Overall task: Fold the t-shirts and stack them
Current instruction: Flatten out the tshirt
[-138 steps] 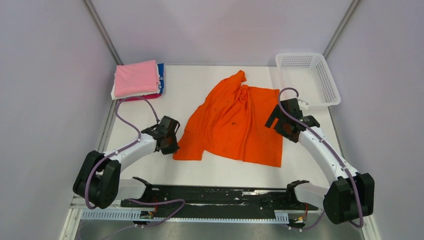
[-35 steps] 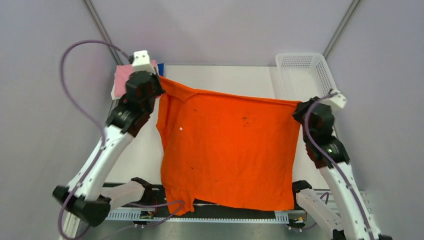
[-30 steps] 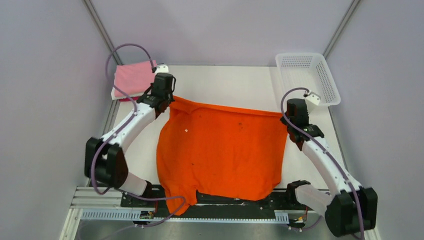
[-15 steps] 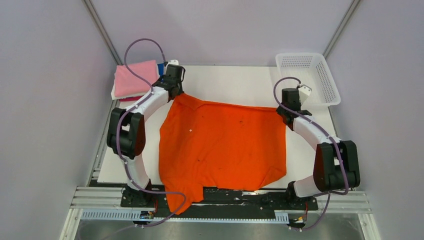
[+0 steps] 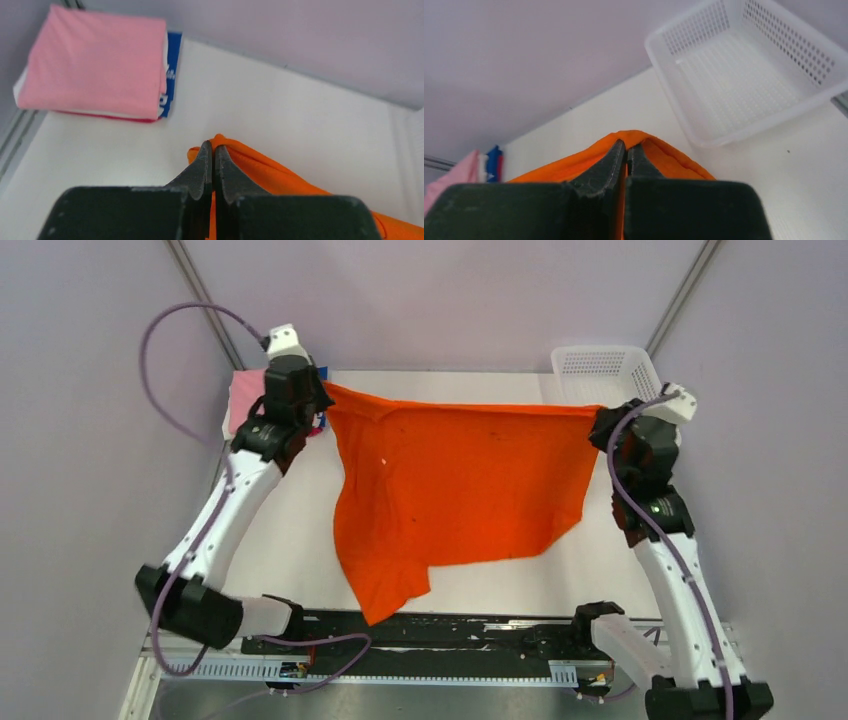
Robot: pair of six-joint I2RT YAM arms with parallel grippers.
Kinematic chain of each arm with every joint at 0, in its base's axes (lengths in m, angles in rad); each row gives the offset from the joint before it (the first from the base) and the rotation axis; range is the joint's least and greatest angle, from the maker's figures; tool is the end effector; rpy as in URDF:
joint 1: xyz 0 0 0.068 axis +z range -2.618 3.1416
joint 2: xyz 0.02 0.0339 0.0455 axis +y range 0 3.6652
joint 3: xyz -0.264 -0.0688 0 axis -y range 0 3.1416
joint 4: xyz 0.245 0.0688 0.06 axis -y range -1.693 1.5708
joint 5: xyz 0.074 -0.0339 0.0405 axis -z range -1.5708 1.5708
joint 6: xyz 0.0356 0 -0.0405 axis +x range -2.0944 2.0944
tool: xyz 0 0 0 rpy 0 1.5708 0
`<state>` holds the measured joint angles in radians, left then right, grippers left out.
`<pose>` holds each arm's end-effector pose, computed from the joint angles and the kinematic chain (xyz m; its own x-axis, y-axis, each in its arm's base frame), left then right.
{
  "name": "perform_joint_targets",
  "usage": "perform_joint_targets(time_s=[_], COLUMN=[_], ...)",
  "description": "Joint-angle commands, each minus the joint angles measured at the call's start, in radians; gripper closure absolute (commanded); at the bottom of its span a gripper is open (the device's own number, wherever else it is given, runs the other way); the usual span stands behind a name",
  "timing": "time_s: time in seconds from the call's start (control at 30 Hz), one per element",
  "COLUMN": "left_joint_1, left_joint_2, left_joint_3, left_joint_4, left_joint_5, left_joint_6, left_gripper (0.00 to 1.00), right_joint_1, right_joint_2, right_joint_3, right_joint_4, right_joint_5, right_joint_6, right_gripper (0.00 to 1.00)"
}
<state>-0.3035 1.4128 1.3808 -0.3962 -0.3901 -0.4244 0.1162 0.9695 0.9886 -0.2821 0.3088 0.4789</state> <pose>0.3118 -0.0835 0.3819 -0.3390 -0.2929 -0.8940 -0.2121 0.9496 -0.2307 0.2184 0.0146 0.3678 -0.1458 0.4250 -0.8934 0.2797 0.8839 0.3748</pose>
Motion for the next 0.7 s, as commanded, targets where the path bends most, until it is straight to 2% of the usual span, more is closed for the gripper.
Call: perform_joint_targets(time_s=[0.0,0.13,0.27,0.47,0.67], left_joint_1=[0.009,0.008,0.008,0.009,0.009], left_joint_2=[-0.285,-0.474,-0.615,-0.73,-0.788], left_joint_3=[0.04,0.056,0.109,0.218,0.294], left_joint_4=[0.059,0.036,-0.003,-0.077,-0.13], left_joint_5=[-0.011,0.022,0.086,0.121,0.179], left_joint_6=[0.009,0.023,0.036,0.041,0.034], left_gripper=[1.0,1.0,1.0,1.0,1.0], right_joint_1=[-0.009,-0.009,-0.009,-0.009,-0.009], right_joint_2=[-0.192,-0.335,-0.408,-0.449,-0.477], right_joint_3=[0.121,0.212,0.323,0.469,0.521], right_joint_4=[-0.038,-0.09,-0.15,-0.226,-0.271], right_joint_5=[-0.052,-0.158,-0.254,-0.389,-0.451], right_joint_6=[-0.034,-0.024,-0.016,-0.003,0.009], right_gripper=[1.0,1.0,1.0,1.0,1.0])
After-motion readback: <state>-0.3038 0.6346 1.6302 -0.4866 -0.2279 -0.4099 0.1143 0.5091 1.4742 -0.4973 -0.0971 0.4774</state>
